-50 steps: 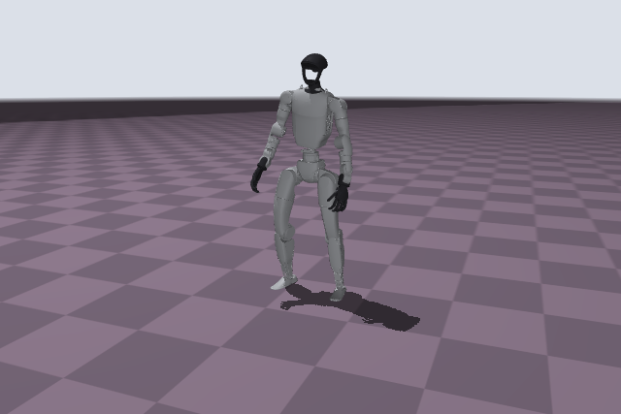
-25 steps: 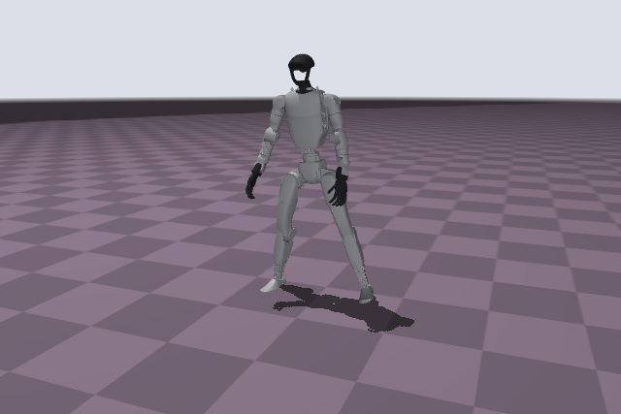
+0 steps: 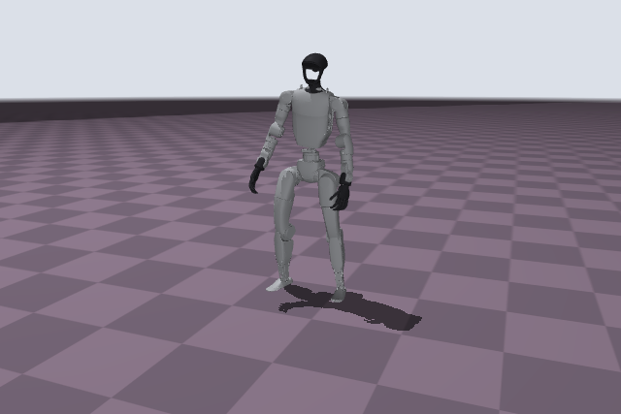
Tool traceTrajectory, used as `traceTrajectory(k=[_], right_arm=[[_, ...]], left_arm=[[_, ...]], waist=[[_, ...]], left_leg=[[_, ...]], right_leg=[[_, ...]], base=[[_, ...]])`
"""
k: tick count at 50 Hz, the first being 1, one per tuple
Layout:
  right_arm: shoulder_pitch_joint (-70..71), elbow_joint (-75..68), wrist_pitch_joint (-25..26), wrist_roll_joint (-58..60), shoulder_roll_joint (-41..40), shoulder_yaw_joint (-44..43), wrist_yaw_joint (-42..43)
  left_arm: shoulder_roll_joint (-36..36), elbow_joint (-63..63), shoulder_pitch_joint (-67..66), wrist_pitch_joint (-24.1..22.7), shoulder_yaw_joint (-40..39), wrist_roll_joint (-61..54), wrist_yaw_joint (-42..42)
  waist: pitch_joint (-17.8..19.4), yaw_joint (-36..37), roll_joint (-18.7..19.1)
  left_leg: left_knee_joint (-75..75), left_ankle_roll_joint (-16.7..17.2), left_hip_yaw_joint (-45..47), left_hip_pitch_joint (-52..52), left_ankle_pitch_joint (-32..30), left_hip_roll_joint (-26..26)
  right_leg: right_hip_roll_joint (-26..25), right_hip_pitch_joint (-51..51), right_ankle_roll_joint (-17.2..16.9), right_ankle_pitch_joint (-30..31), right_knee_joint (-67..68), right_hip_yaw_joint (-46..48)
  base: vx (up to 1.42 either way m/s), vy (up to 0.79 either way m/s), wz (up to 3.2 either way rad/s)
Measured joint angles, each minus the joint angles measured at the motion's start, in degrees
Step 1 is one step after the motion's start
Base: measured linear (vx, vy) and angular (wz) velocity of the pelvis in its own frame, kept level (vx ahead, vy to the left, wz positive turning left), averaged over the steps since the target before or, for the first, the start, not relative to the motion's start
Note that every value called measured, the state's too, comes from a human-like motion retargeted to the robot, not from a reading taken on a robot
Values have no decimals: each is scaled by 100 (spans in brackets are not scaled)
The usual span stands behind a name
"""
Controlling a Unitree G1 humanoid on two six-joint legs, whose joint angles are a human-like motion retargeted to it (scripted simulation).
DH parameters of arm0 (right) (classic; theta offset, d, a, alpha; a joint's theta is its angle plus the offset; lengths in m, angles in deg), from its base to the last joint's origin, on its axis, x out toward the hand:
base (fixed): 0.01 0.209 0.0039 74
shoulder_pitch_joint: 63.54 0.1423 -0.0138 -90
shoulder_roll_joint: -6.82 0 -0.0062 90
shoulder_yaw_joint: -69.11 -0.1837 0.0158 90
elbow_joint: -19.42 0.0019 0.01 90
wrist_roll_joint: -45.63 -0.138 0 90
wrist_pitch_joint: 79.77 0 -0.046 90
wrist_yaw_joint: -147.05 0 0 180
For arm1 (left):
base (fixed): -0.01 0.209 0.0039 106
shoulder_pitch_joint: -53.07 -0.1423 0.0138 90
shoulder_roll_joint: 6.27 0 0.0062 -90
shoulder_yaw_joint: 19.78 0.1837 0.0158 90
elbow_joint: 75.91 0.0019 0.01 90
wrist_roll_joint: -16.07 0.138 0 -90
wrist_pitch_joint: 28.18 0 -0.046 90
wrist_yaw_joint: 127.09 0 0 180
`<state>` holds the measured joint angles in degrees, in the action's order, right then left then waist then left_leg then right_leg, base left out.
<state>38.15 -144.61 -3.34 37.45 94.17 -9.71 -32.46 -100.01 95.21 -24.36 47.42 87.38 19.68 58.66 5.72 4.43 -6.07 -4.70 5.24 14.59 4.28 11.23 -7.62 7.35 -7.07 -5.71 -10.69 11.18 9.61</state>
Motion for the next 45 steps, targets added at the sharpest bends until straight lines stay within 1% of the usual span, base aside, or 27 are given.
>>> traceTrajectory(k=[4,8,10,14,18,20,22,24,26,29,32,37,40,43,45], right_arm=[[-55,100,-28,86,146,-88,223],[-79,33,-29,141,290,-150,437],[19,-50,62,345,346,-283,481],[15,-94,152,526,375,-393,440],[14,-86,160,694,337,-436,368],[34,-110,145,789,297,-447,337],[31,-185,47,712,270,-385,270],[125,-335,46,752,289,-375,182],[215,-501,53,592,356,-269,47],[302,-665,126,281,453,-211,-119],[310,-737,317,134,520,-431,-117],[130,-742,439,25,475,-653,-7],[96,-778,430,274,411,-582,-51],[168,-778,318,354,311,-404,-61],[218,-701,216,244,221,-289,-15]], left_arm=[[-10,-2,167,-49,-5,-139,-365],[34,-266,135,-195,-211,-464,-742],[55,-392,189,-257,-297,-776,-882],[80,-488,110,-327,-243,-848,-905],[118,-403,2,-407,-242,-771,-813],[136,-322,-48,-452,-331,-684,-759],[186,-225,-137,-514,-466,-476,-652],[267,-118,-124,-486,-664,-423,-563],[381,-34,-121,-374,-761,-252,-401],[484,19,-68,-146,-818,243,-220],[503,-73,71,45,-707,364,-97],[495,-307,172,114,-599,-123,-85],[509,-332,147,119,-632,-435,41],[472,-310,61,76,-667,-456,146],[413,-311,-27,18,-624,-418,173]], waist=[[28,-98,229],[106,-212,392],[177,-212,448],[167,-175,362],[72,-103,199],[33,-56,161],[-3,-45,162],[32,-19,240],[97,-45,299],[175,-59,240],[264,148,96],[248,618,-115],[161,683,-86],[109,550,-21],[99,411,-31]], left_leg=[[-12,67,-99,-16,-68,-214],[135,89,-229,-19,7,-355],[-4,56,-280,48,-81,-419],[-5,111,-225,92,-78,-430],[-2,168,-72,88,-119,-431],[5,162,-10,78,-173,-503],[232,98,8,-26,-160,-606],[129,-138,33,1,-375,-735],[253,-317,212,-35,-388,-783],[522,-550,719,-136,-159,-627],[829,-658,1105,-248,174,-268],[863,-721,1194,-357,554,547],[517,-616,644,-362,511,860],[160,-529,15,-273,138,754],[120,-478,-70,-217,26,557]], right_leg=[[373,-197,1,-84,398,-217],[833,-109,-126,-47,376,-506],[967,118,-237,173,-161,-721],[1331,321,-503,438,-686,-955],[1555,458,-709,848,-1129,-796],[1551,506,-782,953,-1317,-708],[1515,428,-854,834,-1184,-670],[1337,497,-868,882,-1363,-704],[1223,501,-795,798,-1263,-675],[1166,482,-728,739,-1145,-580],[1159,459,-705,758,-1145,-554],[1051,413,-682,797,-1230,-554],[768,440,-634,776,-1252,-495],[398,501,-556,671,-1201,-466],[218,498,-515,552,-1084,-487]], base=[[0,-12,27],[3,-20,30],[1,-28,9],[2,-35,-10],[2,-45,-29],[2,-50,-30],[1,-49,-15],[-1,-49,-3],[0,-44,20],[-1,-40,29],[0,-30,7],[3,-18,-7],[6,-12,-3],[6,-12,-8],[5,-12,-15]])
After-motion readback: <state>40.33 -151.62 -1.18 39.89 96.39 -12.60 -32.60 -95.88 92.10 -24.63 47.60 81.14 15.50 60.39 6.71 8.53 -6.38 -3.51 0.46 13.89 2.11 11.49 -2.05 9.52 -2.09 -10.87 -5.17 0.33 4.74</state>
